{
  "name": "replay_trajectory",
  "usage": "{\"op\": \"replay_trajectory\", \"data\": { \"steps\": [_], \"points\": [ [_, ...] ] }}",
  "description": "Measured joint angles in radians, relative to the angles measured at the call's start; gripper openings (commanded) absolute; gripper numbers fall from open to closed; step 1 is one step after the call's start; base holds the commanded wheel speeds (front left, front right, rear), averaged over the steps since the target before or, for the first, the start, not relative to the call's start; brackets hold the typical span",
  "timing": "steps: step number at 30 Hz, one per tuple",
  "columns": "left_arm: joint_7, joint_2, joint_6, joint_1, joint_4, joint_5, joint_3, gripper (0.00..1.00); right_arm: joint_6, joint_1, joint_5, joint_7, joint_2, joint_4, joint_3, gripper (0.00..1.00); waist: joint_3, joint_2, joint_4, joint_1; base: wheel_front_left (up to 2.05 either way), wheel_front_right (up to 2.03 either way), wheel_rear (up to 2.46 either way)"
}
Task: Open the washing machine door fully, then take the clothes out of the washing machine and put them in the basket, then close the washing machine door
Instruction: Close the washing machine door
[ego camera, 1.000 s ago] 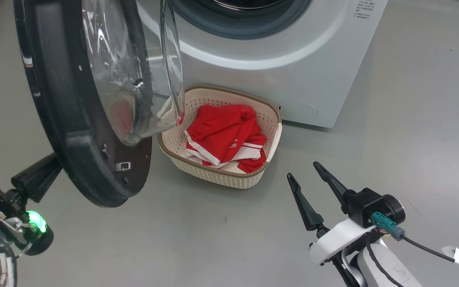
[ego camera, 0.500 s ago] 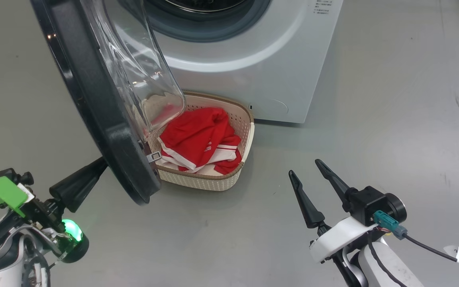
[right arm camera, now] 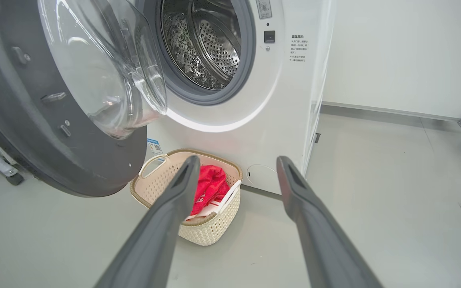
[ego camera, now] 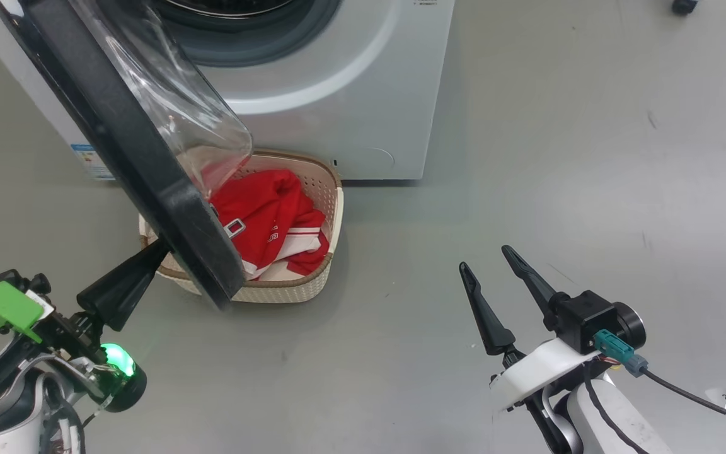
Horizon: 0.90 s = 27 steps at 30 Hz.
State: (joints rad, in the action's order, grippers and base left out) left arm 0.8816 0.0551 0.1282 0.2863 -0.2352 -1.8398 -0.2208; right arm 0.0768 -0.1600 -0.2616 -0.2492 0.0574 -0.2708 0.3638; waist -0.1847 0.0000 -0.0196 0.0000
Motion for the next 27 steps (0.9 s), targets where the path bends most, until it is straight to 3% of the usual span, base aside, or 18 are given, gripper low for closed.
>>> {"op": "replay_trajectory", "data": {
  "steps": [27],
  "points": [
    [-0.197,-0.014,0.0,0.086,0.016,-0.088,-0.055,0.0,-0.013,-0.017,-0.054,0.0,-0.002,0.045,0.017,1.0,-0.088,0.0,0.298,0.0,0.0,0.0,0.0]
  ]
}}
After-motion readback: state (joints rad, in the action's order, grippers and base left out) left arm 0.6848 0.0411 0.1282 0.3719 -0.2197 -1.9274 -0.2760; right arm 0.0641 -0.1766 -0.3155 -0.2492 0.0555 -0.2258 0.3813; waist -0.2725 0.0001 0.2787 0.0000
